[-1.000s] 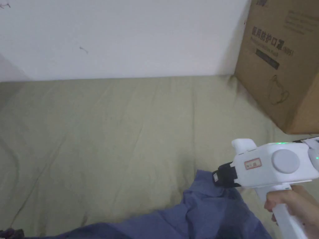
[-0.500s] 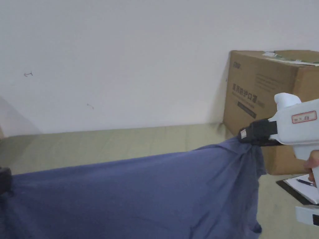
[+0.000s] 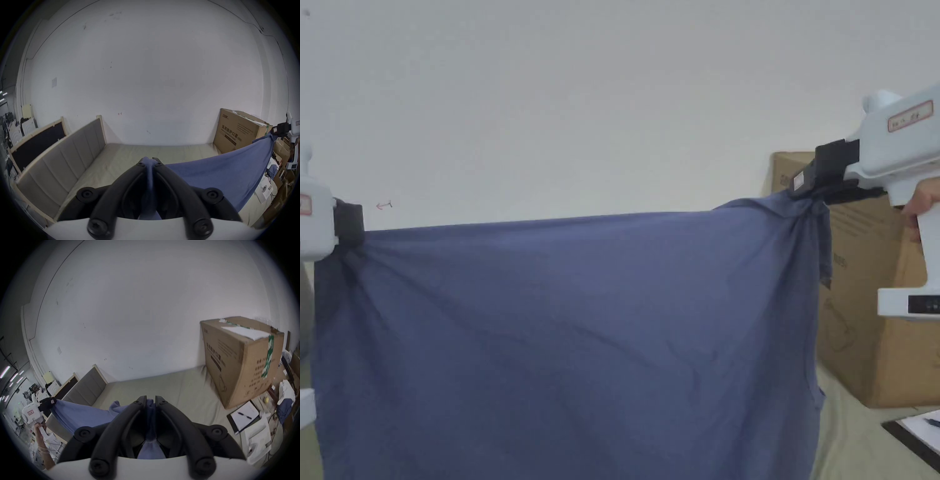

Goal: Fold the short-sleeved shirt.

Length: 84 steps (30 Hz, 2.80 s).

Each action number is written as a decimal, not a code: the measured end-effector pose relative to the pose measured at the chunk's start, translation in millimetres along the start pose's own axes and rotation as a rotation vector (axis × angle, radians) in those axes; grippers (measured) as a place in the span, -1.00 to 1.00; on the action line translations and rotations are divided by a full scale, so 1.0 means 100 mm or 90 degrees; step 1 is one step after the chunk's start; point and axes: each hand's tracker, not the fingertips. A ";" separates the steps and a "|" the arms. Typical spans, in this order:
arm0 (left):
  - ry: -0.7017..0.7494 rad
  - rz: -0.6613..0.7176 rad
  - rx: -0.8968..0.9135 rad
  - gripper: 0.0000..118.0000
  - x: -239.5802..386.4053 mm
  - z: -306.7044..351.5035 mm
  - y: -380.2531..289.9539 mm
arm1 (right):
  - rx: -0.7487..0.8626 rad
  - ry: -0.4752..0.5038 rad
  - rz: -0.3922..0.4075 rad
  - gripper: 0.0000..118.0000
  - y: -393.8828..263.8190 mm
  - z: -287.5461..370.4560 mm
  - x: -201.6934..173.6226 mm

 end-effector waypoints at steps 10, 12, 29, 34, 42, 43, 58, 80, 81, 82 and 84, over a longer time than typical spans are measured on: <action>0.037 -0.020 0.027 -0.97 0.13 -0.91 1.33 | 0.037 -0.021 -0.004 -0.83 1.24 -0.42 -0.24; 0.031 0.009 0.044 -0.97 0.14 -1.06 1.52 | 0.046 -0.034 -0.017 -0.83 1.41 -0.53 -0.20; 0.091 -0.048 0.045 -0.97 0.29 -2.22 1.29 | 0.011 -0.045 -0.010 -0.83 1.40 -1.54 0.16; 0.075 -0.002 -0.060 -0.97 0.16 -2.92 0.34 | -0.089 -0.072 -0.014 -0.83 0.70 -2.26 0.47; 0.082 0.002 -0.303 -0.97 0.23 -3.79 -1.72 | -0.295 -0.121 -0.085 -0.83 -1.01 -3.45 1.20; 0.089 0.020 -0.333 -0.97 0.24 -3.84 -1.99 | -0.309 -0.124 -0.093 -0.83 -1.27 -3.55 1.27; 0.023 -0.008 -0.437 -0.97 -0.11 -2.87 -3.39 | -0.413 -0.105 -0.196 -0.83 -3.26 -2.58 1.72; 0.021 -0.057 -0.461 -0.97 -0.34 0.25 -4.43 | -0.423 -0.084 -0.155 -0.83 -4.94 0.21 1.09; 0.022 -0.053 -0.461 -0.96 -0.34 0.26 -4.45 | -0.423 -0.085 -0.158 -0.83 -4.98 0.23 1.08; 0.023 -0.049 -0.461 -0.96 -0.33 0.27 -4.47 | -0.420 -0.085 -0.162 -0.83 -5.01 0.24 1.06; 0.024 -0.050 -0.453 -0.92 -0.29 0.29 -4.49 | -0.390 -0.093 -0.164 -0.83 -5.04 0.26 1.04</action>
